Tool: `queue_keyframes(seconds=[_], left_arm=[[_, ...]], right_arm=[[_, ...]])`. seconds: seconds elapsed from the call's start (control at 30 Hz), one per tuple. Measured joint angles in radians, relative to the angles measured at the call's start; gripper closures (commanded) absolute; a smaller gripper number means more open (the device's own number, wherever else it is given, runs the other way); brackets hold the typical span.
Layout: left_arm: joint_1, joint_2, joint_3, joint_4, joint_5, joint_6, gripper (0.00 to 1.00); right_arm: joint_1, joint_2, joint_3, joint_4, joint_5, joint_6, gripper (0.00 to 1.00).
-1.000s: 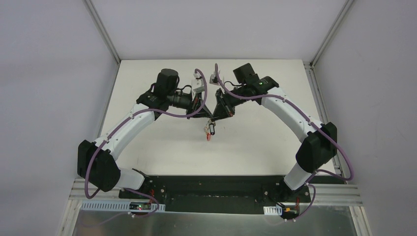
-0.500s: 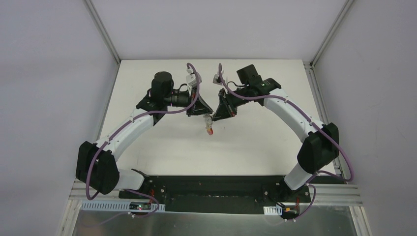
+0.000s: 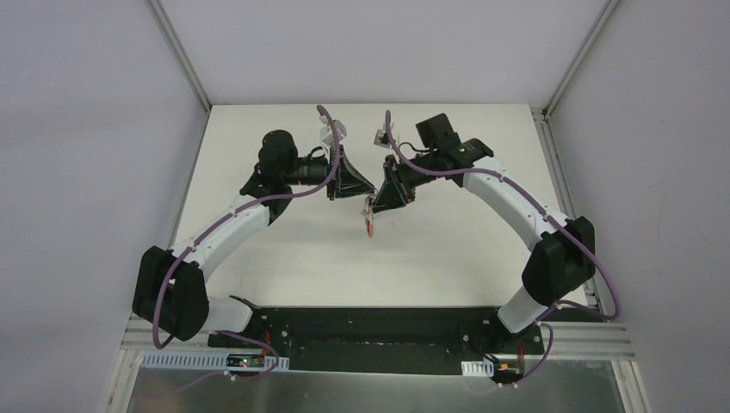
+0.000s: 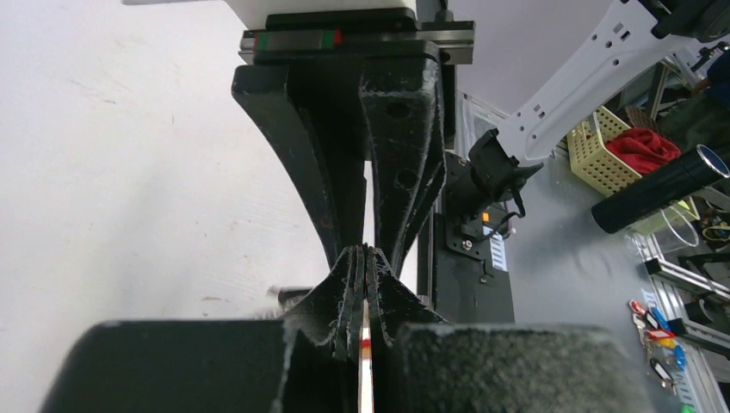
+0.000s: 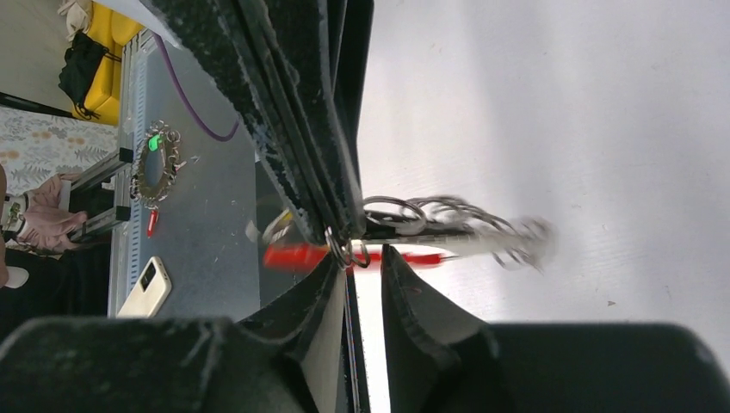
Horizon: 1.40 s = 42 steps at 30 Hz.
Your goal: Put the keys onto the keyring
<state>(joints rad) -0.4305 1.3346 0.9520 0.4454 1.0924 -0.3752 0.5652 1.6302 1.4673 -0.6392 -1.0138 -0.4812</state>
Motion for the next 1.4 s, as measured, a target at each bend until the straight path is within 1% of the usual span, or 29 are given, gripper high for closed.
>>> queue_keyframes(seconds=[0.07, 0.37, 0.7, 0.9, 1.3, 1.37, 1.4], left_arm=[[0.0, 0.0, 0.0, 0.023, 0.0, -0.007, 1.0], [0.0, 0.0, -0.018, 0.066, 0.007, -0.026, 1.0], [0.0, 0.005, -0.027, 0.133, 0.026, -0.082, 1.0], [0.0, 0.007, -0.037, 0.142, 0.026, -0.09, 1.0], [0.0, 0.007, -0.042, 0.149, 0.026, -0.098, 1.0], [0.0, 0.007, -0.042, 0.149, 0.026, -0.101, 1.0], [0.0, 0.007, -0.042, 0.149, 0.026, -0.101, 1.0]], right_arm=[[-0.006, -0.008, 0.0, -0.002, 0.0, -0.001, 0.72], [-0.048, -0.061, 0.016, -0.002, -0.001, 0.0, 0.71], [-0.048, -0.061, 0.036, 0.0, -0.001, 0.002, 0.71], [-0.048, -0.061, 0.036, 0.003, -0.002, 0.014, 0.72], [-0.024, -0.06, 0.037, 0.014, -0.004, 0.03, 0.77], [-0.022, -0.06, 0.037, 0.016, -0.005, 0.032, 0.8], [-0.021, -0.06, 0.037, 0.016, -0.005, 0.032, 0.85]])
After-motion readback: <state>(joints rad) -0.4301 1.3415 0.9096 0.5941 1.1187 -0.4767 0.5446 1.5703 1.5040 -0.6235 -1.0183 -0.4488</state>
